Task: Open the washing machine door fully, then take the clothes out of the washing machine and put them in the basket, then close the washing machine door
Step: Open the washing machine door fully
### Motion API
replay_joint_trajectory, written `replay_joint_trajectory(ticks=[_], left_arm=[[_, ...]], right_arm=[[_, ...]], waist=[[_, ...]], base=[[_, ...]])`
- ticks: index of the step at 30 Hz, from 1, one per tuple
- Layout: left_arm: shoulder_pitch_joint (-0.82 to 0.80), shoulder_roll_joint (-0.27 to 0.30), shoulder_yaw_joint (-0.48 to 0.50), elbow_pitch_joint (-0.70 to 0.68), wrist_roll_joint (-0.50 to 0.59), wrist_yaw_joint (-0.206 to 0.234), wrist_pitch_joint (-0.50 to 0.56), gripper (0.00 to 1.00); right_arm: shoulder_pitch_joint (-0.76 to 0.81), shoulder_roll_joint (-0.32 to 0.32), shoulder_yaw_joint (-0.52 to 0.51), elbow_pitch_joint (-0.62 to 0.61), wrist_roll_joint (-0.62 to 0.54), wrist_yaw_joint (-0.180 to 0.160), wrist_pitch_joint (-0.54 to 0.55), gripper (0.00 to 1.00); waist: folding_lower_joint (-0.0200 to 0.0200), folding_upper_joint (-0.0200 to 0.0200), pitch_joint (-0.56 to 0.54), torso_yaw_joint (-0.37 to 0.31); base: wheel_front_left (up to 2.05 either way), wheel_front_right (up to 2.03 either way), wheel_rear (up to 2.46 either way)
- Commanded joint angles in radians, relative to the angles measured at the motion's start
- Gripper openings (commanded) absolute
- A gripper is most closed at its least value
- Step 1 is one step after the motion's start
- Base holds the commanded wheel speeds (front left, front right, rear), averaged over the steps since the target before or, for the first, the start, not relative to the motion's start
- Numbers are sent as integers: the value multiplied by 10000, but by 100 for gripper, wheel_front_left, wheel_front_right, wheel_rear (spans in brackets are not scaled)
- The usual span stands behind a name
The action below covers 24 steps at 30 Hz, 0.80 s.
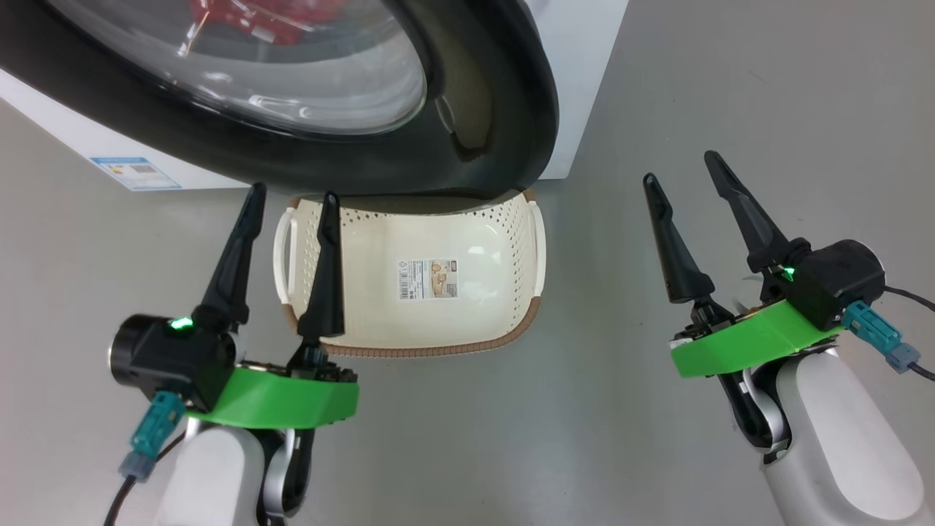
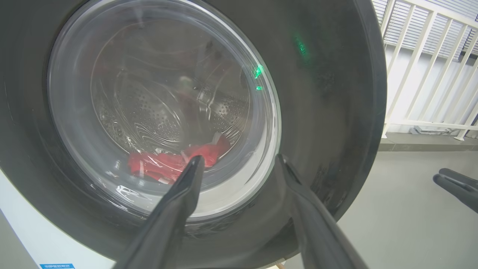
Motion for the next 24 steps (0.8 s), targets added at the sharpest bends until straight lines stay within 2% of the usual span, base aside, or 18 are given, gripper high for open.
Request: replay_joint_trajectory(ticks=[1,7,8,10,16,19,24], left_arm=[[129,171,265,-287,120,-22,-47,100],[115,171,253,-317,229,24,-47,100],[112,171,249,-318,247,32,-47,100],[101,171,243,-326,252,40,-47,100],[93,171,229,-361,225,84,-47,100],[74,171,152,-379,183,94,-47,100],[-10,171,-7,-423,86,125,-47,100]], right_arm=[[73,133,178,-262,-138,46,-62,100],[-17,172,166,-296,-239,46,-62,100],[-33,178,164,-310,-239,46,-62,79],[-70,190,205,-255,-159,46,-62,2],[-612,132,652,-43,747,46,-62,0],[-1052,80,1001,138,2117,46,-62,0],[-2087,-394,1570,635,4696,46,133,0]], waist=[[0,0,8,2],[0,0,39,16],[0,0,45,19],[0,0,54,35],[0,0,101,94],[0,0,122,173],[0,0,197,394]], base=[[0,0,0],[0,0,0],[0,0,0],[0,0,0],[0,0,0],[0,0,0],[0,0,0]])
